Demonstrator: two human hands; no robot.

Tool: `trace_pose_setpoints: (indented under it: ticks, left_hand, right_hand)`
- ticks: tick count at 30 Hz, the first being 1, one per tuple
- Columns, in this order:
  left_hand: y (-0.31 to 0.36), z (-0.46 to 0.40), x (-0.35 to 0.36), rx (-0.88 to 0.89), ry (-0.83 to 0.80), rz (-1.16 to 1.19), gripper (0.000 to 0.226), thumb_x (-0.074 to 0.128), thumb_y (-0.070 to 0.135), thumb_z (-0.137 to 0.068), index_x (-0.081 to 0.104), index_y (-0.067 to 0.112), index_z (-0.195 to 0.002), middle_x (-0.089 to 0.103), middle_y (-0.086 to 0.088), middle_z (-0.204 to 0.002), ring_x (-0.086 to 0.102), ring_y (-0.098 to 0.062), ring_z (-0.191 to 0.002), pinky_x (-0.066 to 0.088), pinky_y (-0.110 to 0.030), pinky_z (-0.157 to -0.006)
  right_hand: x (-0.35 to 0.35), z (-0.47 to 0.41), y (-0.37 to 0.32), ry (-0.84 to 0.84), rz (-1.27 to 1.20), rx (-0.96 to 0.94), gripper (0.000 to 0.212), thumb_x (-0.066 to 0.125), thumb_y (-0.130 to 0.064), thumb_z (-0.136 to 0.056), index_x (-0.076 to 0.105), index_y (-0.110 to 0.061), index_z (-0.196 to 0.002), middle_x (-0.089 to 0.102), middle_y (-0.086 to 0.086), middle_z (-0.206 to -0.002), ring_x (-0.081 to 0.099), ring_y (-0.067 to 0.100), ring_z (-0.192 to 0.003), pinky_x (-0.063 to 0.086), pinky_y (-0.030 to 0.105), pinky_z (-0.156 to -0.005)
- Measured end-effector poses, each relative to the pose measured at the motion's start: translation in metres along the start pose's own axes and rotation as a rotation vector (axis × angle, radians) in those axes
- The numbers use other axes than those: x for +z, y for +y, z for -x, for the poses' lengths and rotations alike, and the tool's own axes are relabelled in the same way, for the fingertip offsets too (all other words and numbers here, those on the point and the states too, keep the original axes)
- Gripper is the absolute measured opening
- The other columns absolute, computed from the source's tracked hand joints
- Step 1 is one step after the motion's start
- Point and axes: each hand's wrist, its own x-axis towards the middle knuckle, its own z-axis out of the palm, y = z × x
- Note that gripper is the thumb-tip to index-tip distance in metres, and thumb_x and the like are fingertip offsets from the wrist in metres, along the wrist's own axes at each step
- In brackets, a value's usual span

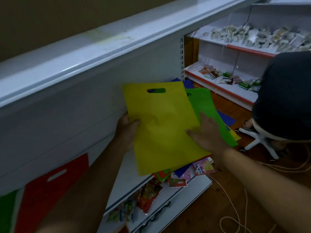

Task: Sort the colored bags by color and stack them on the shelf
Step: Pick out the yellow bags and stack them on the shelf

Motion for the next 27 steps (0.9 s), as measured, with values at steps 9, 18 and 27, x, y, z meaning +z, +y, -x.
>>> trace_pose_setpoints:
  ticks: [9, 18, 27]
  left_hand:
    - [0.023, 0.063, -0.115, -0.003, 0.108, 0.162, 0.026, 0.056, 0.01, -0.095, 0.061, 0.018, -0.119, 0.068, 0.001, -0.103, 0.068, -0.018, -0.088, 0.054, -0.038, -0.076]
    - [-0.036, 0.128, -0.295, 0.108, 0.385, -0.256, 0.076, 0.065, 0.015, -0.09, 0.024, 0.039, -0.149, 0.037, -0.001, -0.15, 0.055, -0.018, -0.112, 0.055, -0.027, -0.072]
    - [-0.047, 0.247, -0.485, 0.001, 0.453, -0.289, 0.043, 0.062, 0.016, -0.092, 0.054, 0.021, -0.134, 0.048, -0.003, -0.14, 0.056, -0.012, -0.096, 0.049, -0.021, -0.076]
  right_hand:
    - [0.043, 0.05, -0.083, -0.047, -0.194, -0.296, 0.055, 0.05, -0.004, -0.097, 0.031, -0.024, -0.145, 0.056, 0.017, -0.127, 0.06, 0.041, -0.088, 0.052, 0.048, -0.066]
    - [0.157, 0.145, -0.162, -0.213, -0.057, -0.442, 0.045, 0.049, -0.003, -0.096, 0.052, -0.024, -0.136, 0.057, 0.009, -0.134, 0.051, 0.007, -0.045, 0.035, 0.015, -0.04]
    - [0.275, 0.267, -0.277, -0.314, 0.02, -0.558, 0.043, 0.049, -0.009, -0.099, 0.047, -0.022, -0.14, 0.053, 0.013, -0.139, 0.05, 0.006, -0.047, 0.04, 0.025, -0.049]
